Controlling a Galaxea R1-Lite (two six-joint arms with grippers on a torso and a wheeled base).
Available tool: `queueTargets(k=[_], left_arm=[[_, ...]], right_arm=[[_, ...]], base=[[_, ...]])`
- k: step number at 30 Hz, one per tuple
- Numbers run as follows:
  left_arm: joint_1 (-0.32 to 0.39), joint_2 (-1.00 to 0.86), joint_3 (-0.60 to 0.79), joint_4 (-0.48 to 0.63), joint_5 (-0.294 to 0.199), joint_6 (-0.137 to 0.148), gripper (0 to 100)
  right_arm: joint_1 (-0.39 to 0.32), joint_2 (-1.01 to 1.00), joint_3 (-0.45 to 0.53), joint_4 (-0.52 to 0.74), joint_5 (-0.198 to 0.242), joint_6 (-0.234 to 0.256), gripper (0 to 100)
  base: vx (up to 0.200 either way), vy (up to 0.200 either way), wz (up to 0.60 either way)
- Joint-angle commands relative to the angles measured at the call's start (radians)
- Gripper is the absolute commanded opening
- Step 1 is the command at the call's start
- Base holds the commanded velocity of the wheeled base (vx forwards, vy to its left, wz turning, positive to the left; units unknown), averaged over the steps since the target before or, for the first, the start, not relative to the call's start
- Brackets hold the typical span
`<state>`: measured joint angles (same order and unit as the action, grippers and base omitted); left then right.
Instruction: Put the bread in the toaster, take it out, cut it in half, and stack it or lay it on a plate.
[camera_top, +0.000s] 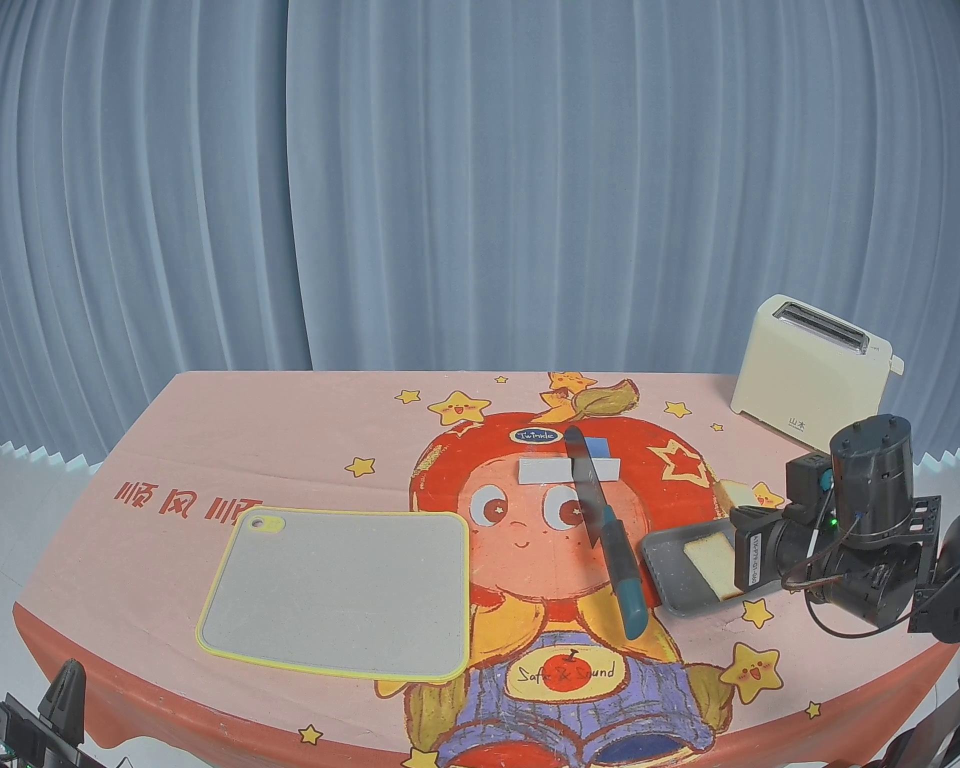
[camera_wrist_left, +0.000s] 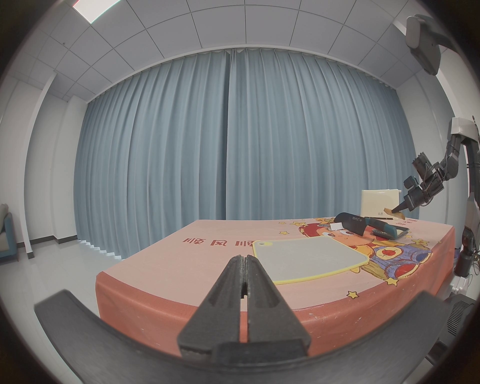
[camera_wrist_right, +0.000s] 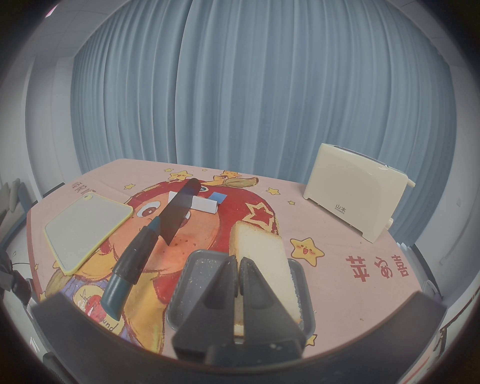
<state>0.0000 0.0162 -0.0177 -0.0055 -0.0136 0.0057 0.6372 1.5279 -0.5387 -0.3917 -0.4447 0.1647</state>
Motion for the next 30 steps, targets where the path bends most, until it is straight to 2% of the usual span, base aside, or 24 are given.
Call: queueTargets(k=[1, 30], left_arm=[[0.000, -0.009, 0.018, -0.001, 0.000, 0.000, 0], [0.000, -0.007, 0.018, -0.001, 0.000, 0.000, 0]], right_arm=[[0.006, 0.028, 0.006, -0.001, 0.000, 0.001, 0], [0.024, 0.071, 0.013, -0.001, 0.000, 0.001, 0]], base=[[0.000, 0.000, 0.00], [0.000, 0.000, 0.00]])
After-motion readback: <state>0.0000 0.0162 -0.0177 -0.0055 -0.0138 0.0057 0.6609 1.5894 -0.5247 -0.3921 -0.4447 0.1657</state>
